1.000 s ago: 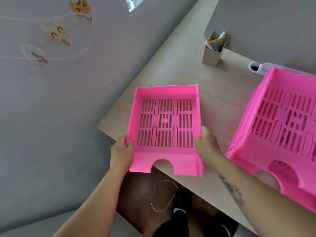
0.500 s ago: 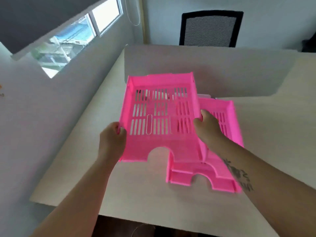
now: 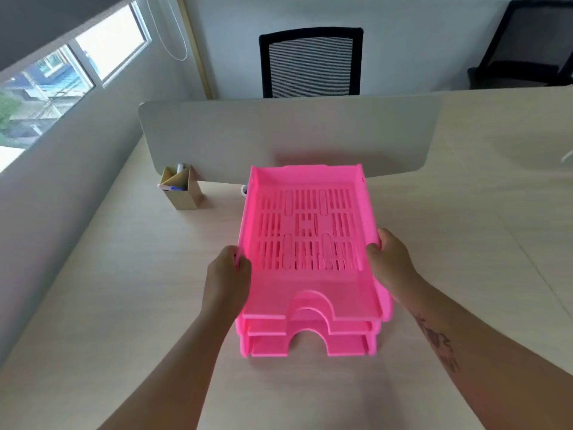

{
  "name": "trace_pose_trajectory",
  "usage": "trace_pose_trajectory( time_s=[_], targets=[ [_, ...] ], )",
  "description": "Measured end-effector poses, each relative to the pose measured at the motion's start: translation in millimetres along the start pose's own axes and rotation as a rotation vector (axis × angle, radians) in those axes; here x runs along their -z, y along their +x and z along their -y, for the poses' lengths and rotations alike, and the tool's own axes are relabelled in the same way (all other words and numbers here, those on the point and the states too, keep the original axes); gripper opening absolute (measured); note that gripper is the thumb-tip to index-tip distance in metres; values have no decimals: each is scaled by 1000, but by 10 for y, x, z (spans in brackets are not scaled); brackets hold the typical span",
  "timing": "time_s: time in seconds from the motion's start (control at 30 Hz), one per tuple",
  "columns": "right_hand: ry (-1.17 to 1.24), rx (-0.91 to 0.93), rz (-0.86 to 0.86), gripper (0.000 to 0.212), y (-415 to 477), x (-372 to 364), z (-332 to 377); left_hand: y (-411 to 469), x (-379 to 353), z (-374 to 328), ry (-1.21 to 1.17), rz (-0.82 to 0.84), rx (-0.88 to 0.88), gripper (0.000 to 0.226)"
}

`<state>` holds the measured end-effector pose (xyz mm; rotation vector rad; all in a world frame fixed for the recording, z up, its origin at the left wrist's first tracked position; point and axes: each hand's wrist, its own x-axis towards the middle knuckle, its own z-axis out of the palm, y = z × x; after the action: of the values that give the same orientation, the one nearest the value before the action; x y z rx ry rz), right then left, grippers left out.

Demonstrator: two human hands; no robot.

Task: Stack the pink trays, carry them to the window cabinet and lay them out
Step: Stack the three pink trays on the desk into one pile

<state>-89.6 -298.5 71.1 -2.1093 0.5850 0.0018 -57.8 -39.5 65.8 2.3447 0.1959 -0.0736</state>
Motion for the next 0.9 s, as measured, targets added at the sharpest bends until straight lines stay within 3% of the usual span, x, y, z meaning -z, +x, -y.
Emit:
trace_pose_trajectory(
  time_s=[0.43, 0.63, 0.8, 0.9],
  targets=[
    [-64, -1, 43, 41, 153, -116, -81, 53, -83, 109, -31, 13, 11, 23],
    [-81, -16, 43, 41, 286, -114, -24, 95, -128, 118, -138, 42, 48, 31],
    [-91, -44, 118, 46, 199, -58, -57, -32, -140, 240, -190, 91, 70, 28],
    [-68, -72, 125, 46, 128, -48, -57, -157, -149, 250, -338, 85, 98, 23]
  ],
)
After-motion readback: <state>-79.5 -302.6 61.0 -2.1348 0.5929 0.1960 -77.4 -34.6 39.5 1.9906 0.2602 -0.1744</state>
